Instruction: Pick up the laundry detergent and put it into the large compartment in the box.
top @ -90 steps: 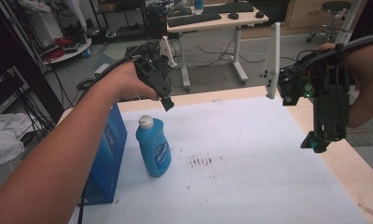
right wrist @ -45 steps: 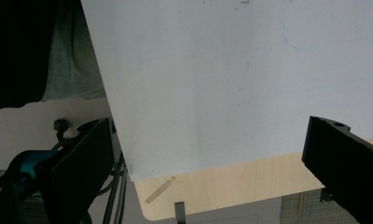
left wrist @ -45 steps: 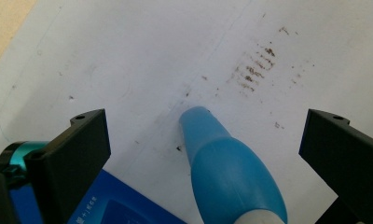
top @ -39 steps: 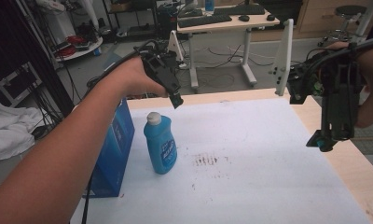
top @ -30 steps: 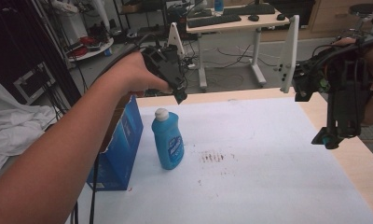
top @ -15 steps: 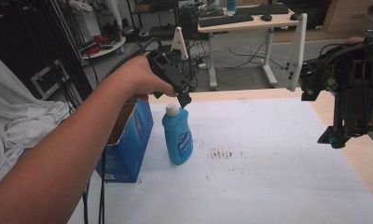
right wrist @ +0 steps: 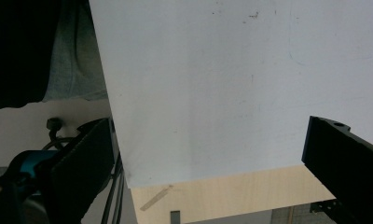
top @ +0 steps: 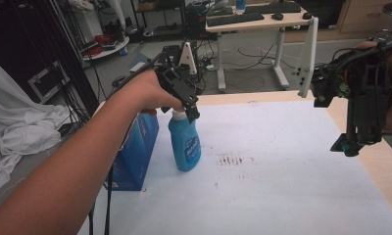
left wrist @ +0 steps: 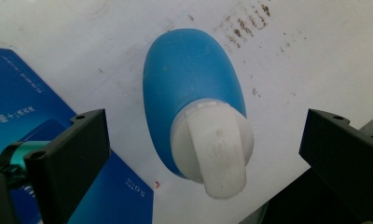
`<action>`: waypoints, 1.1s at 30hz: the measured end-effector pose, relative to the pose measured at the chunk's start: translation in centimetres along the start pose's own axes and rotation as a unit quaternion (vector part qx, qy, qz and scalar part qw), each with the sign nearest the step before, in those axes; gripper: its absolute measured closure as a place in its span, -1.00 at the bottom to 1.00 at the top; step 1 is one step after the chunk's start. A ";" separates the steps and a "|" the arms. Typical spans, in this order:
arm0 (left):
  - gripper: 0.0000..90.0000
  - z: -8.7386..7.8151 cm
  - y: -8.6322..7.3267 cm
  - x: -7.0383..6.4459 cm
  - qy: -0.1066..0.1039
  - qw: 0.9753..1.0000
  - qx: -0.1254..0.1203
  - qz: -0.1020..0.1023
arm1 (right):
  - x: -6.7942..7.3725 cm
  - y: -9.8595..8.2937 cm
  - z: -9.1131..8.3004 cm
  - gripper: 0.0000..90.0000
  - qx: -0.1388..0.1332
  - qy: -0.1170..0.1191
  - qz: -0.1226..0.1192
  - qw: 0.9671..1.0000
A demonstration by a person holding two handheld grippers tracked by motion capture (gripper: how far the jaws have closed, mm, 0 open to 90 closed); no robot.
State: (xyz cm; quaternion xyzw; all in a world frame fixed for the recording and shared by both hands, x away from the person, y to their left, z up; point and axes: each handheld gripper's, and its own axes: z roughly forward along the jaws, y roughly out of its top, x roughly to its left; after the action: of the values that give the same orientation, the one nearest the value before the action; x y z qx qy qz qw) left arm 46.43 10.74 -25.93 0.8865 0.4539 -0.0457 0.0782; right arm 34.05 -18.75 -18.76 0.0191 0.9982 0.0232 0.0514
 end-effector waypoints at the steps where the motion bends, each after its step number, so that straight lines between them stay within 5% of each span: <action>1: -0.96 0.2 0.1 0.0 0.000 1.000 0.001 0.001 | -0.1 0.0 0.1 -0.96 0.000 0.000 -0.001 1.000; 10: -0.96 2.5 0.5 0.0 0.011 1.000 0.011 -0.001 | -0.3 0.0 0.4 -0.96 0.001 0.003 0.001 1.000; 33: -0.96 4.0 0.8 0.2 0.017 1.000 0.021 0.003 | -0.4 0.0 0.5 -0.96 -0.001 0.000 0.002 1.000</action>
State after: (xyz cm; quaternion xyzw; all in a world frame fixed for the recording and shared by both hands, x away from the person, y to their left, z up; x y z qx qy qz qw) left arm 47.15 9.67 -29.81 0.8899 0.4514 -0.0395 0.0523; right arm 34.47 -18.75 -19.26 0.0210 0.9982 0.0244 0.0509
